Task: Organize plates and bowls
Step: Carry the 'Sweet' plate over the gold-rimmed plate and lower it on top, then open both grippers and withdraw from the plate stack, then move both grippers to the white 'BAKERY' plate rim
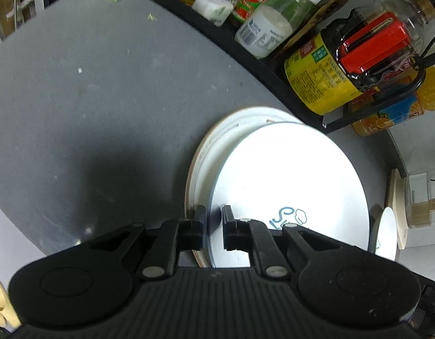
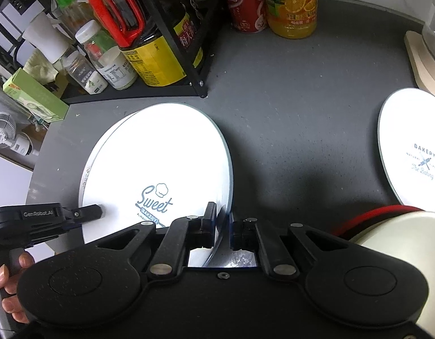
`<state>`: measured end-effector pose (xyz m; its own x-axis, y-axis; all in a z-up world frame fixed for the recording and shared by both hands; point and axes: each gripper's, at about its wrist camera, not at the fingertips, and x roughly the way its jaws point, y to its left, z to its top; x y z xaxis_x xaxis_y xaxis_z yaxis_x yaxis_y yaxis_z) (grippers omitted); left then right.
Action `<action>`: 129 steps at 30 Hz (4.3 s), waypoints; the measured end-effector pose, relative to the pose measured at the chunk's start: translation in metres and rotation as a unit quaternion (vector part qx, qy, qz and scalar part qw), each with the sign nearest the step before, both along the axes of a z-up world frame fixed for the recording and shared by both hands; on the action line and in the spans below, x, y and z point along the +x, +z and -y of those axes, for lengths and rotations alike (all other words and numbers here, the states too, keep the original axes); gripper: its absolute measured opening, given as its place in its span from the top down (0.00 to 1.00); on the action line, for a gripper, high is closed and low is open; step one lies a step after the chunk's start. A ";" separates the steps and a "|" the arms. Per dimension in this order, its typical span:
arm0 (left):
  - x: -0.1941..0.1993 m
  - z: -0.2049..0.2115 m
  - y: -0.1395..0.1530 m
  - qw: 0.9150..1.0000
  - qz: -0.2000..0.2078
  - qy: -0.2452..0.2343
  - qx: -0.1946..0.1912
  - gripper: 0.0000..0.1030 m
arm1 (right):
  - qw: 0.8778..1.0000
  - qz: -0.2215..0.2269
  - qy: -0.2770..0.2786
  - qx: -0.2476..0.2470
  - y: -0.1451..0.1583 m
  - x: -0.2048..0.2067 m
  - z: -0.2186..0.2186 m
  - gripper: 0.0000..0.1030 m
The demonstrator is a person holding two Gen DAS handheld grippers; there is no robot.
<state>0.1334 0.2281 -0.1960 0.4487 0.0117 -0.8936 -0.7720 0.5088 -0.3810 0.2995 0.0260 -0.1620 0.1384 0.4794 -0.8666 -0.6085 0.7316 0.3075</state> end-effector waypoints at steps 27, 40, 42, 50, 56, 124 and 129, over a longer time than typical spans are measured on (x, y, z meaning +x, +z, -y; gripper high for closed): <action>-0.005 -0.016 0.005 1.000 -0.002 0.025 0.005 0.84 | 1.000 0.002 0.005 -0.030 -0.018 0.004 -0.030 0.88; 0.000 -0.020 0.008 1.000 -0.018 0.008 0.010 0.84 | 0.999 -0.024 -0.019 -0.014 -0.015 0.007 -0.026 0.73; 0.001 -0.019 0.012 1.000 -0.021 0.002 0.016 0.83 | 1.000 -0.019 -0.022 -0.006 -0.007 0.007 -0.022 0.59; 0.011 -0.008 0.037 0.998 -0.022 -0.019 0.047 0.40 | 0.999 -0.011 -0.042 0.030 0.021 0.007 0.003 0.31; 0.023 0.011 0.058 0.997 -0.006 -0.055 0.060 0.30 | 0.997 0.000 -0.061 0.052 0.038 0.007 0.030 0.13; 0.292 0.221 0.024 0.969 -0.017 -0.244 0.011 0.24 | 0.981 -0.041 -0.177 0.067 -0.045 0.171 0.254 0.01; 0.297 0.218 0.005 0.970 -0.035 -0.239 -0.004 0.30 | 0.980 -0.074 -0.170 0.076 -0.061 0.178 0.254 0.23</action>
